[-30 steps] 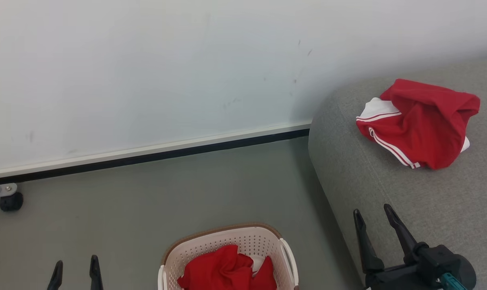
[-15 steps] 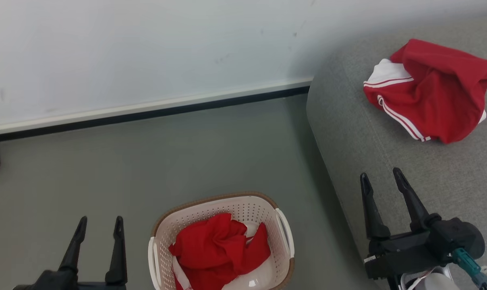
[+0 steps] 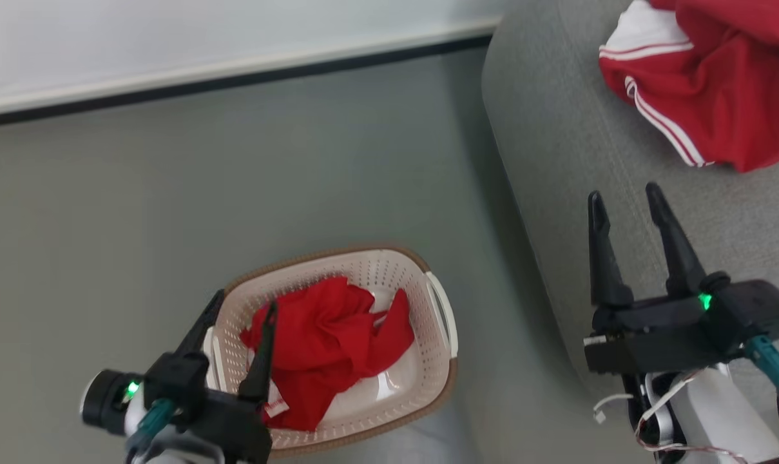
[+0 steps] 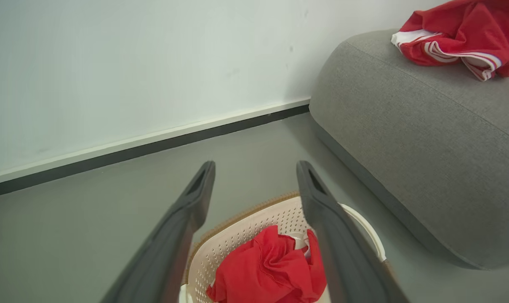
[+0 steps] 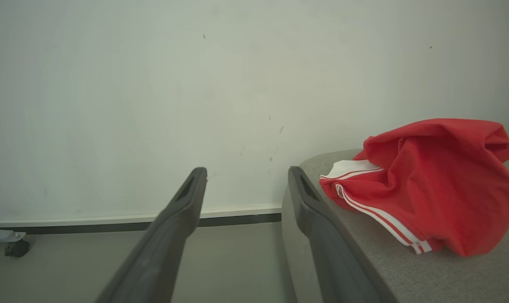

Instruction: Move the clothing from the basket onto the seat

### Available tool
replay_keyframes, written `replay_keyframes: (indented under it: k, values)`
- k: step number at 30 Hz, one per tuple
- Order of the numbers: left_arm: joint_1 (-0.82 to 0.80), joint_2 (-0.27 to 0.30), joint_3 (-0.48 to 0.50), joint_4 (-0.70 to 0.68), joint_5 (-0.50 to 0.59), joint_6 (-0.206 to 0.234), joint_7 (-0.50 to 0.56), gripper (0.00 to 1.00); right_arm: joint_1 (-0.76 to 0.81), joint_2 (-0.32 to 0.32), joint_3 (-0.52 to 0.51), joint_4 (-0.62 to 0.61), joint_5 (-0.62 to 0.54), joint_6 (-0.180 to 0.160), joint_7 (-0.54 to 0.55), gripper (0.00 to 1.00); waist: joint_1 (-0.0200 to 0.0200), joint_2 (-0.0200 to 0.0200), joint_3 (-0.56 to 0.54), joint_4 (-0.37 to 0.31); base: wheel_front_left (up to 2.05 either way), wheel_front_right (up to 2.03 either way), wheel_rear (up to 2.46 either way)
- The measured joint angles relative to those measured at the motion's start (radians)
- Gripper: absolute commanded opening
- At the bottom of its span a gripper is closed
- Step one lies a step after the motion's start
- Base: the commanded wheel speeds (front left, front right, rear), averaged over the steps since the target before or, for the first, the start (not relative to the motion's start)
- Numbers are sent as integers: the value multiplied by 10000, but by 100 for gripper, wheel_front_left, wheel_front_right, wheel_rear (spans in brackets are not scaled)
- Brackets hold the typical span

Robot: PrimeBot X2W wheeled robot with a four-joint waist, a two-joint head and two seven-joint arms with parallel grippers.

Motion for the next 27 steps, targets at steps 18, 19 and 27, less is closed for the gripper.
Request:
replay_keyframes:
  k: [18,19,27]
  values:
    - [-2286,23,-1170,2270,1053,-612,1124,100,-2664,391,-276,-376,-104,0,-2,100,0,0,2653,-719,0,0,0]
    - [-2394,27,-1216,2364,1137,-612,1152,100,-2802,422,-280,-403,-105,2,-2,100,0,1,2800,-762,0,0,0]
    - [-3404,40,-1532,3026,1429,-713,1446,100,-3641,667,-261,-589,-136,102,-4,100,-1,0,3994,-1108,0,0,0]
